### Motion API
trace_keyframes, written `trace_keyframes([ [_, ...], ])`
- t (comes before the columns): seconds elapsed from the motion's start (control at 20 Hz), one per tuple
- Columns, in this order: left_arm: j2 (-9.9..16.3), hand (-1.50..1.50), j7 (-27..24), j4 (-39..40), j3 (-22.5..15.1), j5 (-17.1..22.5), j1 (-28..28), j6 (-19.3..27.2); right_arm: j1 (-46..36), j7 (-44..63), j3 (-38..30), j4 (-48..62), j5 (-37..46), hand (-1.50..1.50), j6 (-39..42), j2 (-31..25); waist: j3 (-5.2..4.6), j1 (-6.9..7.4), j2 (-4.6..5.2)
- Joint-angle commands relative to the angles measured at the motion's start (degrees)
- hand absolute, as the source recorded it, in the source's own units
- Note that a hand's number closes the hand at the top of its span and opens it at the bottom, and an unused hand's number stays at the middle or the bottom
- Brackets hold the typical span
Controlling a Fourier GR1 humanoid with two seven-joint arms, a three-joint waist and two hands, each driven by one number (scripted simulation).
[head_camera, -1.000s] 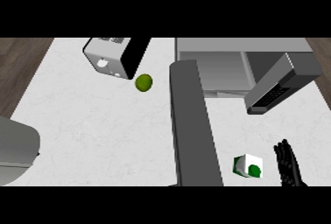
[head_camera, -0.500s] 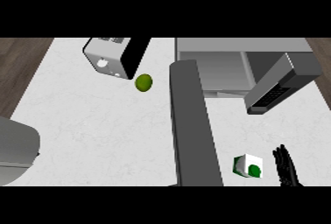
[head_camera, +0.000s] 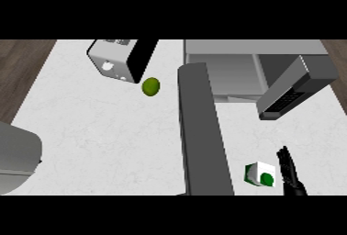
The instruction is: Pick up the milk, place it into the microwave and close the microwave
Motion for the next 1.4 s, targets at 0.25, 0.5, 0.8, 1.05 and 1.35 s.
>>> trace_keyframes([
  [0.25, -0.85, -1.5, 0.32, 0.87, 0.41, -0.85, -2.78, -0.31, -8.91, -8.61, -3.59, 17.35, 1.29, -1.5, 1.05, -2.0, 0.0, -0.06, 0.04],
  [0.5, -0.89, -1.5, -0.2, -3.95, -0.6, 0.93, 3.64, -0.01, -13.06, -10.21, -1.22, 18.49, 3.57, 1.5, 0.93, -0.71, 0.0, 0.29, -0.03],
  [0.8, -0.88, -1.5, 0.52, -3.59, 4.55, 6.06, 5.4, -3.83, -13.56, -15.58, -3.23, 18.96, 3.06, 1.5, -0.79, 0.13, -0.02, 0.17, -0.12],
  [1.05, -0.2, -1.5, -0.18, 0.15, 4.5, 4.16, 2.52, -4.77, -15.7, -19.26, -1.35, 21.89, 4.05, 1.5, 4.04, 0.25, 0.01, 0.26, -0.02],
  [1.35, 2.1, -1.5, 2.08, 0.49, 6.05, 7.32, -0.31, -3.13, -32.07, -15.42, -5.96, 33.74, 1.87, 1.5, 8.09, -5.16, 0.12, 1.25, 0.33],
])
